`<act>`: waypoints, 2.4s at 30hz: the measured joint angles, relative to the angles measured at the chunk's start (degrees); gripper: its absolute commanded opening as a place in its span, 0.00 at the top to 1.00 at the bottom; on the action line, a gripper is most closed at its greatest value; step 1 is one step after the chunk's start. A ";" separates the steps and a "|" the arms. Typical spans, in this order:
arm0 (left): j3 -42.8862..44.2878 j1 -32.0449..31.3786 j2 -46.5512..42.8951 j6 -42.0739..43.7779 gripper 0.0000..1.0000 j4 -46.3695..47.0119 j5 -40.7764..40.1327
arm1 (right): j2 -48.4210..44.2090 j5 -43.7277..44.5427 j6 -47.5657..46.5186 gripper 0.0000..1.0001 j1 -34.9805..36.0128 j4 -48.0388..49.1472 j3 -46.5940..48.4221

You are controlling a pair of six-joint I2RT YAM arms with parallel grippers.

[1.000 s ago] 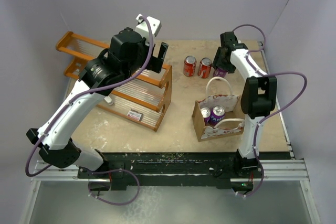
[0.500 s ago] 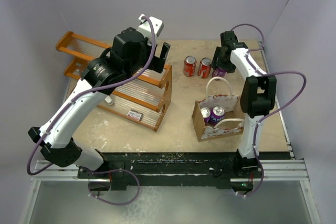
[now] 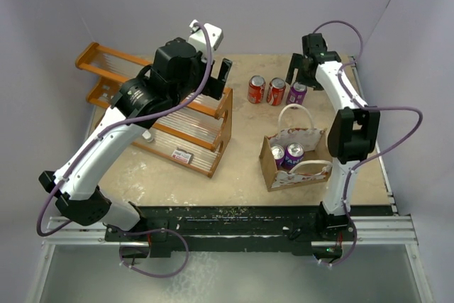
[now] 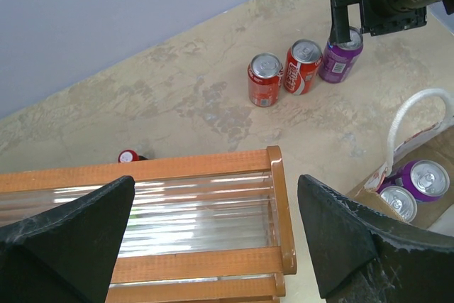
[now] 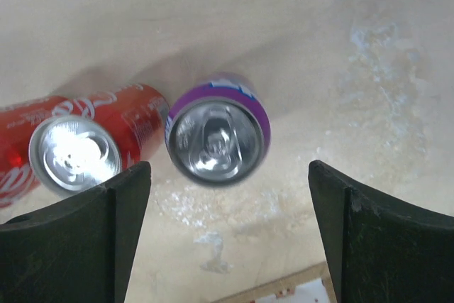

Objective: Take the beverage out of the canvas bag

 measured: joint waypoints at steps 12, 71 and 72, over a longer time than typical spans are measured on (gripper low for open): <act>-0.55 -3.93 0.00 -1.62 0.01 0.00 2.25 | -22.43 0.72 -1.60 0.00 0.00 -0.42 -13.25; -4.26 -13.92 -3.89 -7.45 0.01 -0.90 8.15 | -45.24 -1.95 43.91 0.00 11.17 -9.40 -53.27; -4.26 -13.92 -3.93 -7.37 0.01 -0.90 7.91 | -44.50 -1.79 44.54 0.00 11.17 -9.44 -53.53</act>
